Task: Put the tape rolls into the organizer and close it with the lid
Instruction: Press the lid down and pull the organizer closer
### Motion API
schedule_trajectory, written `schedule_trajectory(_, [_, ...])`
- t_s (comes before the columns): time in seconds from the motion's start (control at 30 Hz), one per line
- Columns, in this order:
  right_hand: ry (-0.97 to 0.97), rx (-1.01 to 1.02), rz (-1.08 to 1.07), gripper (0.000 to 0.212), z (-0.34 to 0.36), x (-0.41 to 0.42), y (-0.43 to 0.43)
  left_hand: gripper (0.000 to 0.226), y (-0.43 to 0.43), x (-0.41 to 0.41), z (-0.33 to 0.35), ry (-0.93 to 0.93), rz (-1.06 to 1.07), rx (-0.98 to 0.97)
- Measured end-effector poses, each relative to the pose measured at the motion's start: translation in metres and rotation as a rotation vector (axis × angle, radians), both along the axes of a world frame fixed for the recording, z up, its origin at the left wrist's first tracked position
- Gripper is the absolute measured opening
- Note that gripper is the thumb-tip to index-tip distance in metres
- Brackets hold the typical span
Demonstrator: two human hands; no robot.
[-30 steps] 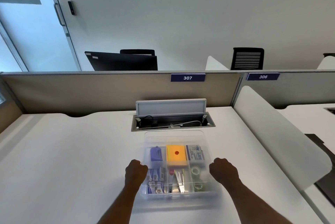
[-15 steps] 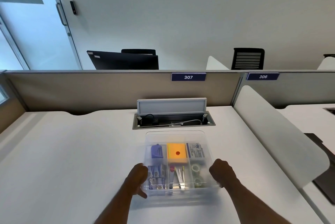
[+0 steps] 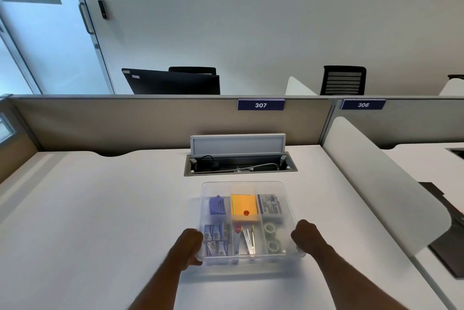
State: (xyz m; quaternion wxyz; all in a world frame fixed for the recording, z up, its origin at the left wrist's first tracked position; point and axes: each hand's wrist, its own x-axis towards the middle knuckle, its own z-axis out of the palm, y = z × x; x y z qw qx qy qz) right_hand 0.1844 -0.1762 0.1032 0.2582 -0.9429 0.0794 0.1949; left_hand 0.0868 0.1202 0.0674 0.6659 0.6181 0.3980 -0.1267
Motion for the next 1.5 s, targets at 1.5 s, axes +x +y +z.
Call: schedule_trajectory(1.5, [-0.111, 0.398, -0.172, 0.029, -0.019, 0.027, -0.024, 0.024, -0.013, 0.004, 0.016, -0.163, 0.118, 0.573])
